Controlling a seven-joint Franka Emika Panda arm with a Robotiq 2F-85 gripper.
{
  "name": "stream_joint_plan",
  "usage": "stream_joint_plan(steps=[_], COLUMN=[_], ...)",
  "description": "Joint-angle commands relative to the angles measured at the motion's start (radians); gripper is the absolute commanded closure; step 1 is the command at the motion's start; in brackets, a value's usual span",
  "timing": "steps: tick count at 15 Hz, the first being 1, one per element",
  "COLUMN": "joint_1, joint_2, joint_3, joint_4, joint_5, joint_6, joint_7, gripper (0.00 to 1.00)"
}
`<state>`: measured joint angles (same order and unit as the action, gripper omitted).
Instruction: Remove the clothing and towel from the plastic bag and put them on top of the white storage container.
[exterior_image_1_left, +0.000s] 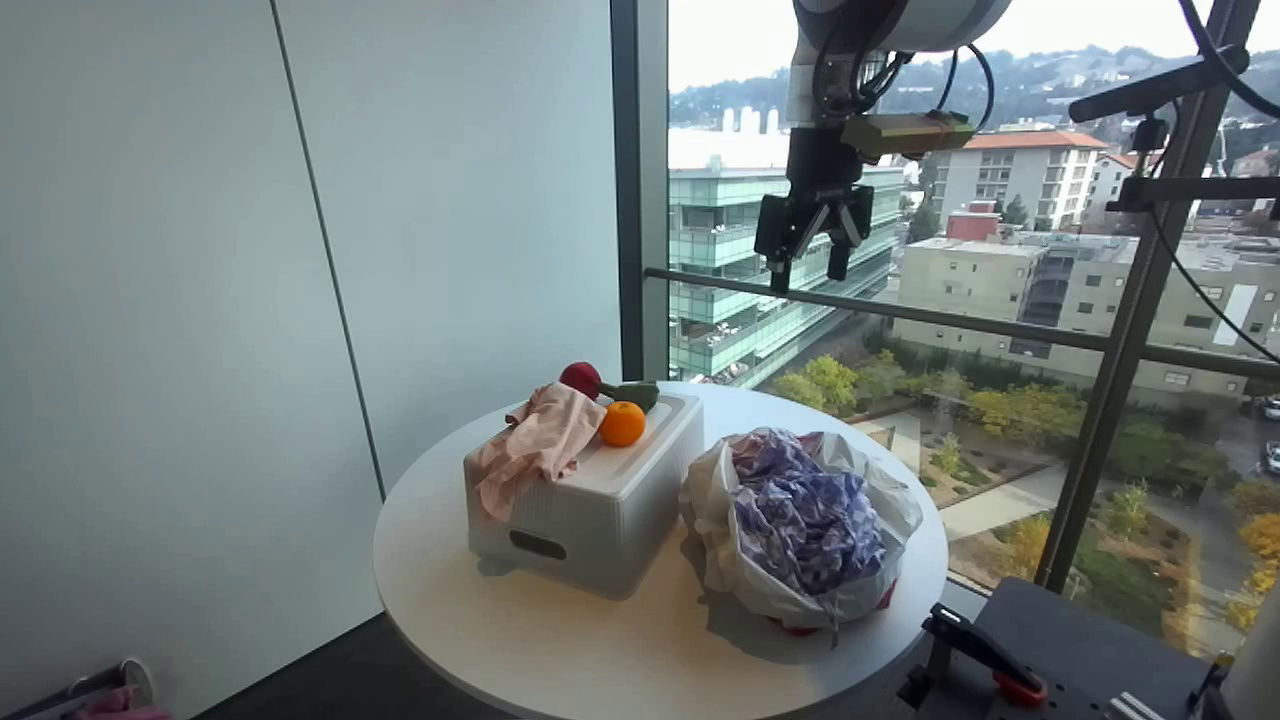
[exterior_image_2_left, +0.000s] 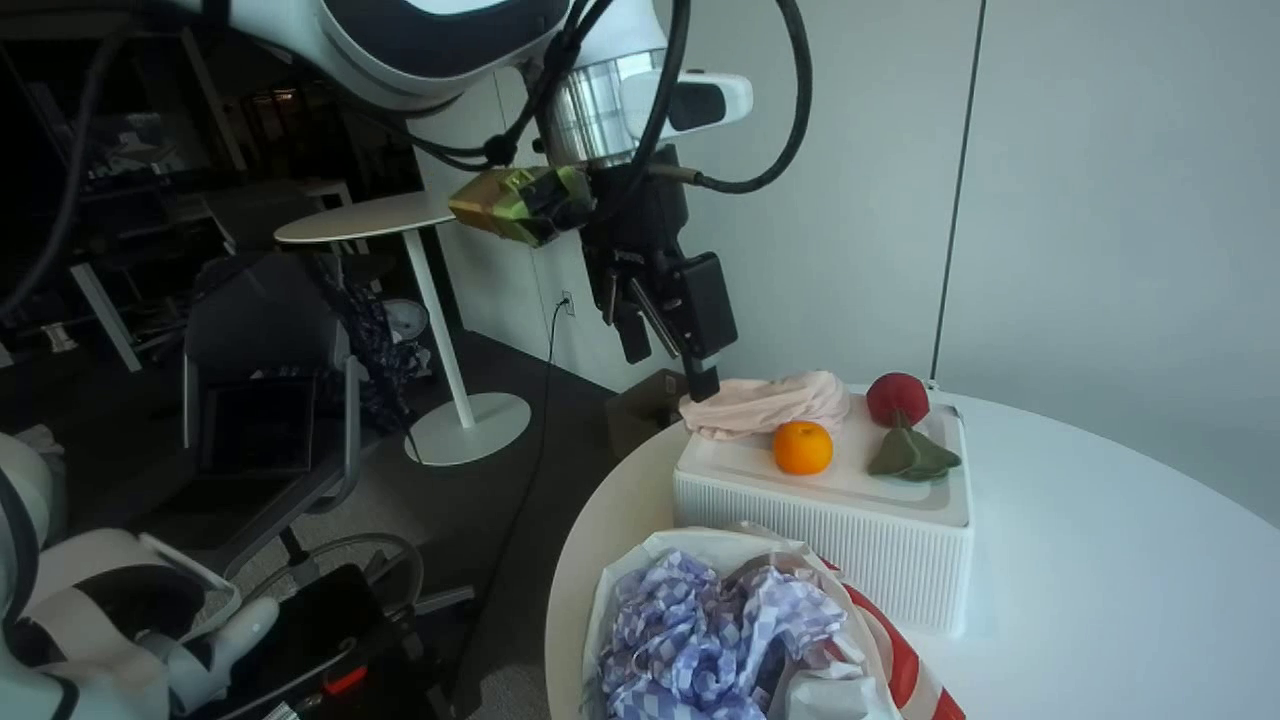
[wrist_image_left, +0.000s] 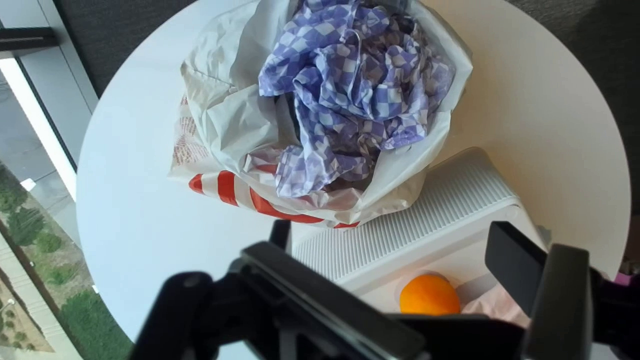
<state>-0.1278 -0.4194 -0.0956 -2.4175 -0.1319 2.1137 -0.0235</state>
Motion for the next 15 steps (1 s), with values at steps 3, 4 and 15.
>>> stream_joint_plan(steps=[3,4,15], joint_1=[0.016,0.017,-0.074], joint_2=[0.279,0.344,0.779], joint_3=[-0.104,-0.115,-0.071], joint_4=[0.104,0.129,0.294], joint_5=[0.170,0.218,0.384], joint_6=[0.107,0.113,-0.046], joint_7=[-0.138,-0.171,-0.133], gripper=[0.00,0.00,0.00])
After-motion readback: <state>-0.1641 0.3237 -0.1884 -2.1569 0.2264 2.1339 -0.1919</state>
